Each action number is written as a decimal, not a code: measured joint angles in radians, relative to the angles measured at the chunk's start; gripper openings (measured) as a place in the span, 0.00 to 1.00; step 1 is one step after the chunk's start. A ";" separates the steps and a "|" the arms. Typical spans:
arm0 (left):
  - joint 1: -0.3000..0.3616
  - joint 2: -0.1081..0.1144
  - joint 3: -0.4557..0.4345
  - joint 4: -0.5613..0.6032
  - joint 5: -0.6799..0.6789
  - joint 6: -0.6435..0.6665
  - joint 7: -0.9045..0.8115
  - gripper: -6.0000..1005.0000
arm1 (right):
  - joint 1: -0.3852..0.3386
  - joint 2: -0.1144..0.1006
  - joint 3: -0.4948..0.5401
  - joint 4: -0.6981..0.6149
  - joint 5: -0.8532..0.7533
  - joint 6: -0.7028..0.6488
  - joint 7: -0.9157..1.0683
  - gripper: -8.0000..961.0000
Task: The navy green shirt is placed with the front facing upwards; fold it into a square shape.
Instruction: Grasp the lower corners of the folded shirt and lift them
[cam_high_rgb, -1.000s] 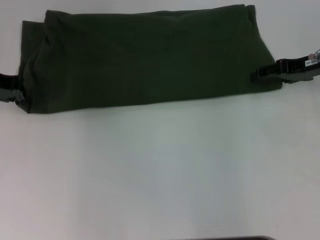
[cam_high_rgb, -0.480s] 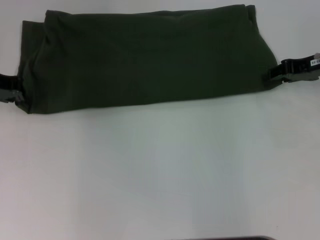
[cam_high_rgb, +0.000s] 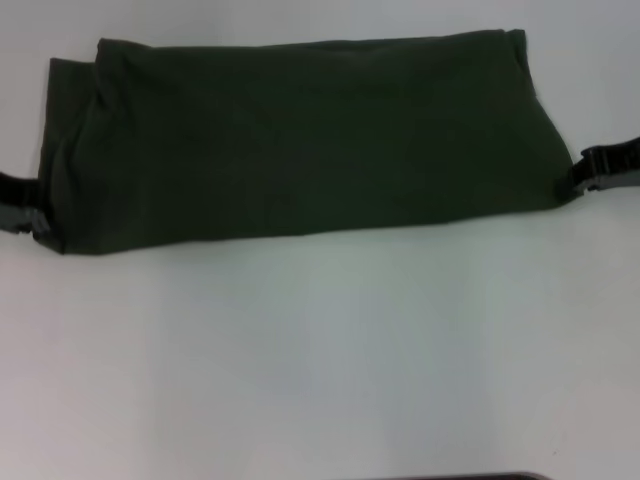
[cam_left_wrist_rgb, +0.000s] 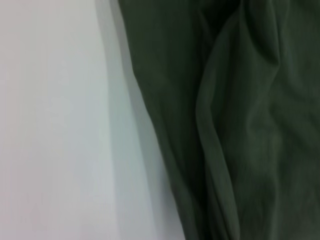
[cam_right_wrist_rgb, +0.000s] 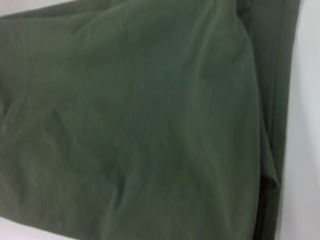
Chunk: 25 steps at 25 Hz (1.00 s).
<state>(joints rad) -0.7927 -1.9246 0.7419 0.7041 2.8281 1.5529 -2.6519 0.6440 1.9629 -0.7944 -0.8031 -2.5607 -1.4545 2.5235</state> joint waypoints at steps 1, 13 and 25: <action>0.003 0.000 0.005 0.000 0.000 0.011 0.003 0.01 | -0.002 0.000 0.001 0.000 -0.003 -0.012 -0.001 0.02; 0.068 -0.026 0.048 0.069 0.026 0.147 0.007 0.01 | -0.048 0.008 -0.004 -0.052 -0.054 -0.151 -0.005 0.02; 0.116 -0.047 0.072 0.107 0.027 0.189 0.004 0.01 | -0.051 0.045 -0.006 -0.058 -0.120 -0.213 -0.023 0.02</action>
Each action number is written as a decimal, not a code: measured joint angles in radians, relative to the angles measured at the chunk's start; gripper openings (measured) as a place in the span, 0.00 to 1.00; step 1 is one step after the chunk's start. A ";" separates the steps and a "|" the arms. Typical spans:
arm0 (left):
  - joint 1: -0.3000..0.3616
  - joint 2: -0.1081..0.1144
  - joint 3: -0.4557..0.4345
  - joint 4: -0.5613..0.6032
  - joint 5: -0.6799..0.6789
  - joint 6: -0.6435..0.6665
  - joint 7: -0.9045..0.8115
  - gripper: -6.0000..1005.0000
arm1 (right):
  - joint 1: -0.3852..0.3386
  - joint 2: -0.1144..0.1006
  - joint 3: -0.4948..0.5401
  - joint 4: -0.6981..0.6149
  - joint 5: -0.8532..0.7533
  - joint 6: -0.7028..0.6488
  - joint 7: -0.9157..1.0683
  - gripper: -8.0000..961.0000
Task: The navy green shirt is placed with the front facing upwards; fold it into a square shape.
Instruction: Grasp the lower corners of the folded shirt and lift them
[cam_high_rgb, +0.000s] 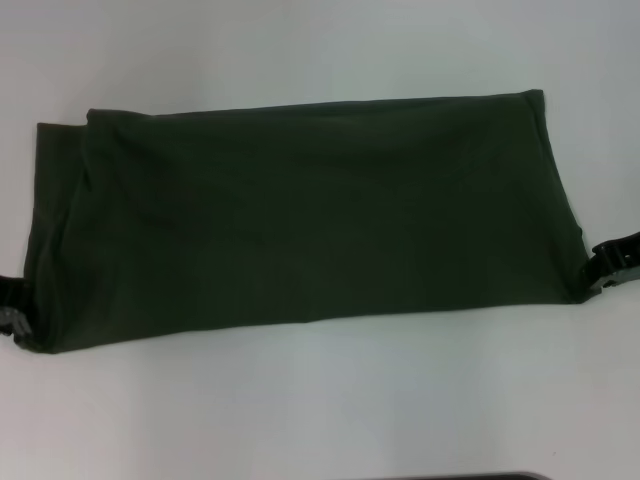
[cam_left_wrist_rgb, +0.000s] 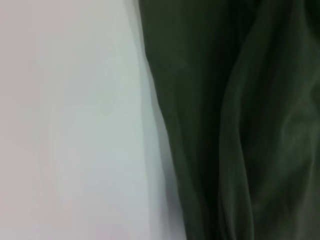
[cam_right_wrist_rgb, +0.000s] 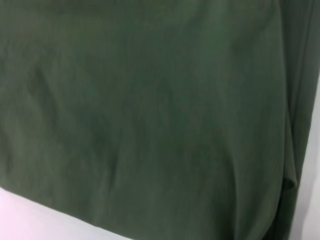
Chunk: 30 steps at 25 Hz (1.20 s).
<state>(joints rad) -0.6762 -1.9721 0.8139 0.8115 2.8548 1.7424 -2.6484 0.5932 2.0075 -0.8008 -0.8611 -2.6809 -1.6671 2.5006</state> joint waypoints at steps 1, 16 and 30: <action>0.002 0.000 0.004 0.000 0.000 0.002 0.000 0.01 | -0.003 0.001 0.000 -0.005 0.000 -0.007 0.000 0.02; 0.007 -0.002 0.039 0.008 0.000 0.024 -0.012 0.01 | -0.049 0.006 0.008 -0.075 -0.017 -0.066 0.003 0.02; 0.015 -0.007 0.035 0.037 0.000 0.041 -0.026 0.01 | -0.039 0.002 0.027 -0.075 -0.011 -0.080 0.005 0.02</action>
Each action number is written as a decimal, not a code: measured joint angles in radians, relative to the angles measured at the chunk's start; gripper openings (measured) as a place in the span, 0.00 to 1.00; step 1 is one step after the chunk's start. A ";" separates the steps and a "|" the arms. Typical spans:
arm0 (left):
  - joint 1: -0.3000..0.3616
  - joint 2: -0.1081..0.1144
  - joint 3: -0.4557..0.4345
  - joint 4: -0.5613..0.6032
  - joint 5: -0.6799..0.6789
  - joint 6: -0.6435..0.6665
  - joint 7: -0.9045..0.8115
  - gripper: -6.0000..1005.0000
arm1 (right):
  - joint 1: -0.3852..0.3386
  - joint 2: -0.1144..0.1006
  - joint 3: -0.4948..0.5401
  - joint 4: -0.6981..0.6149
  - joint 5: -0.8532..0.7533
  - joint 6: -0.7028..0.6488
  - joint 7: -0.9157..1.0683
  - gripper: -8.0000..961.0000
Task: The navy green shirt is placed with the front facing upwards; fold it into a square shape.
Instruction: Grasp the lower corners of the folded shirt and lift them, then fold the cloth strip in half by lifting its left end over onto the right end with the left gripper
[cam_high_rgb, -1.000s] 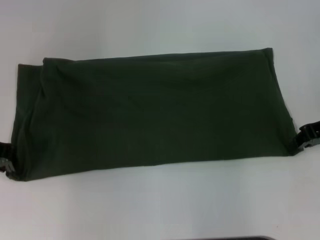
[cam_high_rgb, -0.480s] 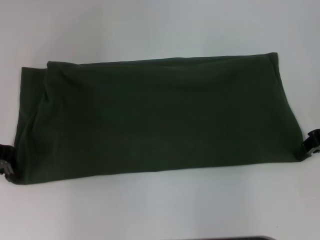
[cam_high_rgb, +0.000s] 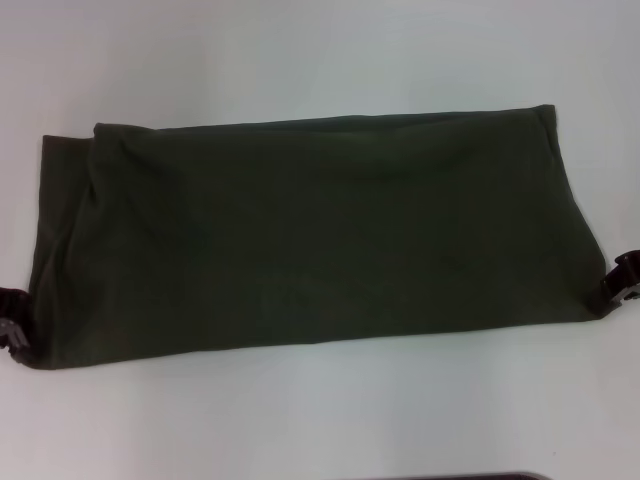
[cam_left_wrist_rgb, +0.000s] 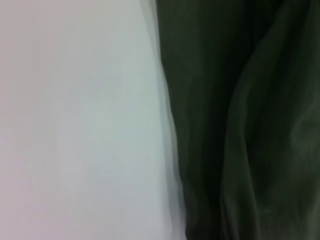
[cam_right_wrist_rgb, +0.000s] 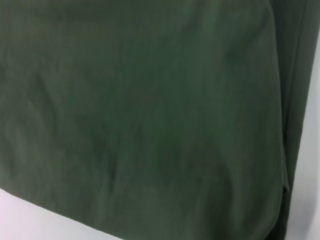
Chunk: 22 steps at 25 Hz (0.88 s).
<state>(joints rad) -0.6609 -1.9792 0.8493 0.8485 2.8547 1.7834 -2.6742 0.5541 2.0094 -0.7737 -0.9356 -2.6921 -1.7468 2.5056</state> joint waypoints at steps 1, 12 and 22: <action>0.000 0.000 -0.001 0.000 0.000 0.000 -0.002 0.01 | 0.001 -0.001 0.007 0.000 0.002 -0.005 0.000 0.04; 0.007 0.005 -0.007 0.041 0.000 0.011 -0.016 0.24 | 0.006 -0.017 0.082 0.008 0.021 -0.028 -0.024 0.25; 0.008 0.014 -0.009 0.094 0.000 0.036 -0.010 0.44 | 0.014 -0.035 0.095 0.003 0.046 -0.028 -0.028 0.51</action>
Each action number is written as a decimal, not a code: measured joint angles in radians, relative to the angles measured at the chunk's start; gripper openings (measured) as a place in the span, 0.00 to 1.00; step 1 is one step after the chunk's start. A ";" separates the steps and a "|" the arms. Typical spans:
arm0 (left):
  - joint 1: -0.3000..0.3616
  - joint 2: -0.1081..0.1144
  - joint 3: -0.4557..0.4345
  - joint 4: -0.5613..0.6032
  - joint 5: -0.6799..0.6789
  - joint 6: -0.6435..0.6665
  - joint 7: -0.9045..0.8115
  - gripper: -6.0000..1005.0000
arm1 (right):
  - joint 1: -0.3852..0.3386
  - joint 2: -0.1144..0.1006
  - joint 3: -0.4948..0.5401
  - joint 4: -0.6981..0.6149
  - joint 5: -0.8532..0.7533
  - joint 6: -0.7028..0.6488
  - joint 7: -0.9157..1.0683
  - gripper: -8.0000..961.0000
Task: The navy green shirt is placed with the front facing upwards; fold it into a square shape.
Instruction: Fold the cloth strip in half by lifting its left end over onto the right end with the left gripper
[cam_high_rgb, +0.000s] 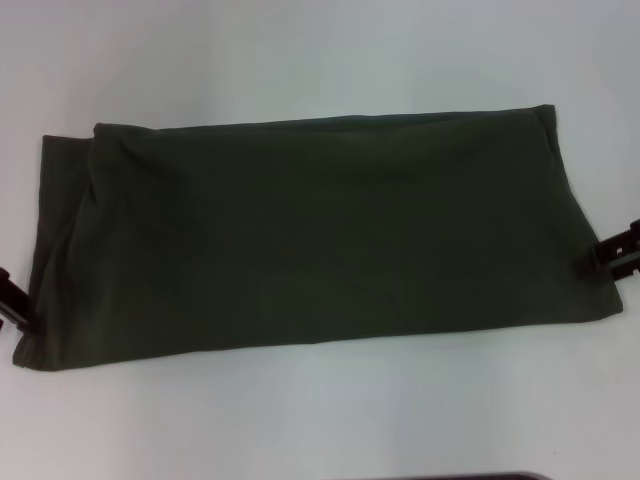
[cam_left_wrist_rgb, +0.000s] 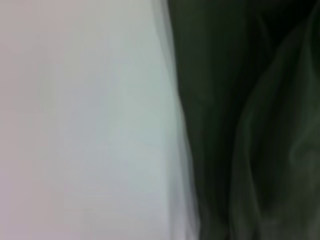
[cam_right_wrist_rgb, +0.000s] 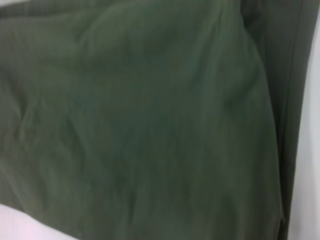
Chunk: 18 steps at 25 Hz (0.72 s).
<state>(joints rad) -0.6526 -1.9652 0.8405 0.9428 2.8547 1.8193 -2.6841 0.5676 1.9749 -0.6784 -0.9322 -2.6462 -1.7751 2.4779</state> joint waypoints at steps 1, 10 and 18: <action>0.000 0.006 0.000 0.010 0.000 0.004 -0.002 0.46 | 0.002 -0.006 0.002 0.000 0.009 0.003 0.000 0.54; -0.032 0.025 -0.154 0.159 -0.094 0.083 0.068 0.50 | 0.035 -0.027 0.039 -0.001 0.105 0.023 -0.028 0.72; -0.021 0.036 -0.427 -0.219 -0.560 0.163 0.489 0.50 | -0.011 -0.017 0.166 0.180 0.616 0.013 -0.417 0.72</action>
<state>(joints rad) -0.6738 -1.9288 0.4135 0.7242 2.2952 1.9822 -2.1955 0.5565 1.9583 -0.5122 -0.7527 -2.0299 -1.7623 2.0609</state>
